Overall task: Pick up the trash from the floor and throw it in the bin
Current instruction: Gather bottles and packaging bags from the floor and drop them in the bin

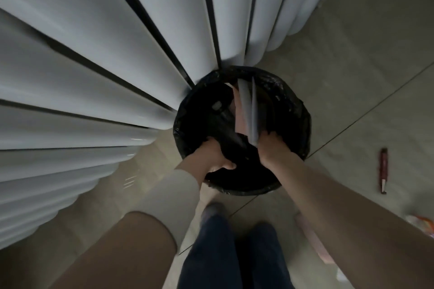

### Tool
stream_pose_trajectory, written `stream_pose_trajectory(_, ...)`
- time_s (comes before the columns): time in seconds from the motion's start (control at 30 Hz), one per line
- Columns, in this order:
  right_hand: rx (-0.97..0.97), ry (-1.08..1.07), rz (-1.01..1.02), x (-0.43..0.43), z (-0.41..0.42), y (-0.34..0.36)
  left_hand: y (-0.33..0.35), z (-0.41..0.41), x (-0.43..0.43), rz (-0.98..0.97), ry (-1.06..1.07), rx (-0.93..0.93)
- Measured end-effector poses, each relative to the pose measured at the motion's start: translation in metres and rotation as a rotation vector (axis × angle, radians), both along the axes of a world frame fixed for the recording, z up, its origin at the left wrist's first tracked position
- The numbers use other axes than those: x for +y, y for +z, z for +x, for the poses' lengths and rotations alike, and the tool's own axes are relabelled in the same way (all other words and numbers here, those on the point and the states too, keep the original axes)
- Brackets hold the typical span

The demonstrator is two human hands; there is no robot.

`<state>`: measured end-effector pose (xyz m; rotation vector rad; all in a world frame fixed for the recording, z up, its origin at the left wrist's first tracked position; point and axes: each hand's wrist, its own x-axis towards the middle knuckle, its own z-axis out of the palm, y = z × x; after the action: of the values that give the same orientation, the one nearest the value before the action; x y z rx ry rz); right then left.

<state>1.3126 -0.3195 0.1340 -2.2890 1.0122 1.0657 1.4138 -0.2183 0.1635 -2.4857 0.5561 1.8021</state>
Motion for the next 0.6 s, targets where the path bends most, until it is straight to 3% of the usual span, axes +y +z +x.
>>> stream_pose_trajectory(0.1,-0.047,0.035,-0.034,-0.004,-0.013,0.045,0.046,0.004,0.0,-0.063,-0.135,-0.161)
stream_pose_trajectory(0.23,-0.095,0.126,-0.13,-0.001,-0.039,0.119,0.118,-0.004,0.006,-0.202,-0.484,-0.504)
stream_pose_trajectory(0.4,-0.075,0.079,-0.245,0.017,-0.078,0.182,0.17,-0.025,0.008,-0.314,-0.711,-0.618)
stream_pose_trajectory(0.6,-0.135,-0.249,-0.293,0.049,-0.14,0.21,0.201,-0.072,0.014,-0.407,-0.831,-0.651)
